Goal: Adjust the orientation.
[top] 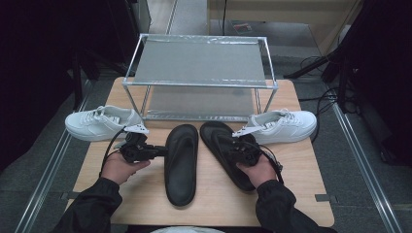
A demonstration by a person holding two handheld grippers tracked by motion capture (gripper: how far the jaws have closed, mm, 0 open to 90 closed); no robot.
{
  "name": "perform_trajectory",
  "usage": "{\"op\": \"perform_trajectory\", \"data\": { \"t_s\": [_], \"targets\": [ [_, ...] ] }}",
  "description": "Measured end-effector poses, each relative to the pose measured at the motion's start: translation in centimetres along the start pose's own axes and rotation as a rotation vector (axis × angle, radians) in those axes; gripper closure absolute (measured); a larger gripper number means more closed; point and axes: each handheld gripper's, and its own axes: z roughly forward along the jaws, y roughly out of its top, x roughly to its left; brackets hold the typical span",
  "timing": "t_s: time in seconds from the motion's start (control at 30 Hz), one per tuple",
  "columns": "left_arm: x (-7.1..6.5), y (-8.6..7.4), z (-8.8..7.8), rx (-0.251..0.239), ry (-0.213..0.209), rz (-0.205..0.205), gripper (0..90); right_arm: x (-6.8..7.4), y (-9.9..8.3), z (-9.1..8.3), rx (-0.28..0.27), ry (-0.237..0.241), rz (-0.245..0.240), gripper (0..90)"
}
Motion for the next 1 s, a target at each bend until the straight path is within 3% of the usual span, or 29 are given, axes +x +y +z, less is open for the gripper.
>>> {"op": "perform_trajectory", "data": {
  "t_s": [0.23,0.47,1.0],
  "targets": [
    [0.7,-0.2,1.0,0.045,0.03,0.009,83.4,0.6,0.3,0.6,-0.001,0.017,-0.018,83.9],
    [0.7,-0.5,2.2,0.091,0.02,0.003,81.0,1.0,0.5,1.0,-0.006,0.032,-0.015,83.8],
    [0.5,-0.5,2.5,0.097,0.012,-0.005,80.5,2.0,0.6,1.7,-0.012,0.055,-0.017,83.0]
  ]
}}
